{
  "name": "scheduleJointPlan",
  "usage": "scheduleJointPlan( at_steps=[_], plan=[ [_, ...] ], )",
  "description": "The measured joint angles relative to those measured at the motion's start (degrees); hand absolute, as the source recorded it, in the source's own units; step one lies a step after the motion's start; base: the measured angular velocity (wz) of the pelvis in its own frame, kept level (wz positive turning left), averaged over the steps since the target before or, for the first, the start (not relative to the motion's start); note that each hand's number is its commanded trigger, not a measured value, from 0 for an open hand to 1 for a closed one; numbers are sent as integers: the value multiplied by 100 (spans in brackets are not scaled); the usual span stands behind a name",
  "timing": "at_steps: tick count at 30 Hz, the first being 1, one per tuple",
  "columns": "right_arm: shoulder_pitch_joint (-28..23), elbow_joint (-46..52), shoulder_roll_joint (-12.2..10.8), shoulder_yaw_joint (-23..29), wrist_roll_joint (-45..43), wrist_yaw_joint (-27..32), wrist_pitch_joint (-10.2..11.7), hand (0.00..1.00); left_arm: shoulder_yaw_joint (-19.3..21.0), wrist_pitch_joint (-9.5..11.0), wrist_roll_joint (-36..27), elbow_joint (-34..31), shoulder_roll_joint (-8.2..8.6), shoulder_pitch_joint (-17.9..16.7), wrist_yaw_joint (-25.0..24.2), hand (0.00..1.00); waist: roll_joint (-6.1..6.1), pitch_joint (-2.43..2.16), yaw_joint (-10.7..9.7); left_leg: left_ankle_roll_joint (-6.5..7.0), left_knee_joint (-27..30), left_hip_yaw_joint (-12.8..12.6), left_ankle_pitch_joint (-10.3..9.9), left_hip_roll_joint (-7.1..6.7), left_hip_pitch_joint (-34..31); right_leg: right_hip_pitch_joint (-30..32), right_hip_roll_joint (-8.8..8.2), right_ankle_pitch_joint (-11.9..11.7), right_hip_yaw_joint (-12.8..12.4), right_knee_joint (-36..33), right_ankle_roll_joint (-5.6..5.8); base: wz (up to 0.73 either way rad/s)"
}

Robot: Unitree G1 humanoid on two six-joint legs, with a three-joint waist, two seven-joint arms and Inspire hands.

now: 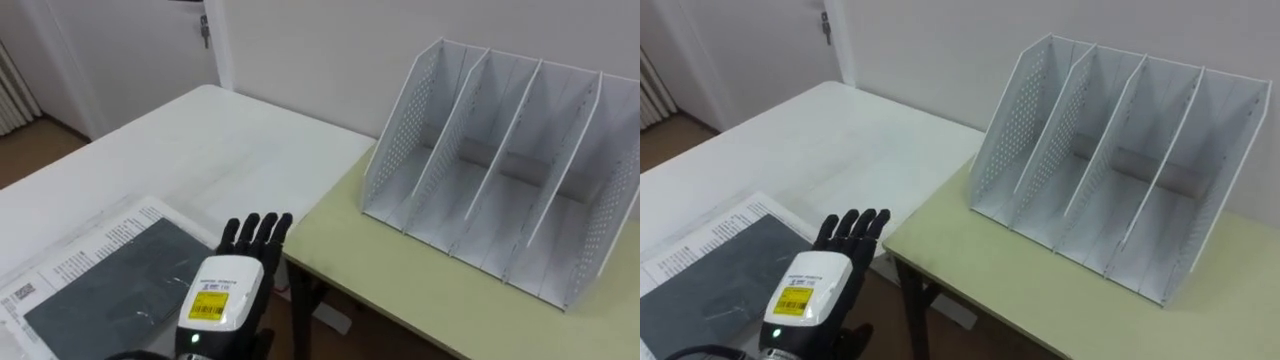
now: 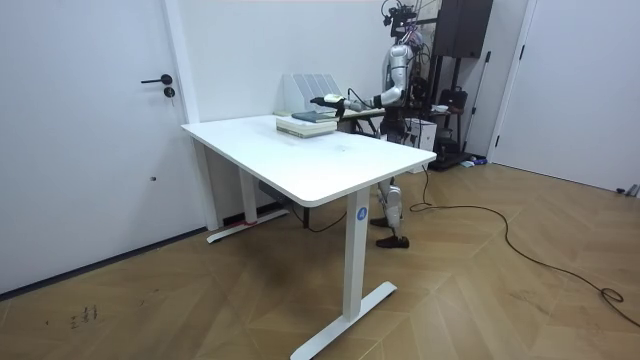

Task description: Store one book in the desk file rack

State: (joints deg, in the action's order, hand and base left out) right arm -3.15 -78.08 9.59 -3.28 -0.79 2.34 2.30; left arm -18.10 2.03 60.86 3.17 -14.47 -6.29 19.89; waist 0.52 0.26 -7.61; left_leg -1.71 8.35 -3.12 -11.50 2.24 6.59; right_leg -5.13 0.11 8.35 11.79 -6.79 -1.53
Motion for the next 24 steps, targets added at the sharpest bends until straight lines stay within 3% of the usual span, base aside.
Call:
scheduleJointPlan(
  at_steps=[6, 13, 24],
  plan=[
    [-28, -4, 4, 10, -178, -4, -60, 0, 39, 7, 7, 0, 1, 0, 120, 0, 5, 3, 10, 0, -1, -2, 0, 2, 7, 0, 4, 0, -26, -1, 0, 0],
    [24, 0, 9, 75, -699, 1, -197, 0, 506, 14, 3, -2, -1, 45, 424, 0, 94, 17, 9, 0, 0, -26, 0, 1, -6, 33, 3, 0, -57, 5, 0, -1],
    [-60, 10, 32, 74, -704, 12, -353, 0, 798, -53, -1, -1, -74, 12, 670, 0, 165, -24, 129, 0, -1, -79, 0, 11, 17, -2, 6, 0, -48, -9, 0, 0]
  ],
)
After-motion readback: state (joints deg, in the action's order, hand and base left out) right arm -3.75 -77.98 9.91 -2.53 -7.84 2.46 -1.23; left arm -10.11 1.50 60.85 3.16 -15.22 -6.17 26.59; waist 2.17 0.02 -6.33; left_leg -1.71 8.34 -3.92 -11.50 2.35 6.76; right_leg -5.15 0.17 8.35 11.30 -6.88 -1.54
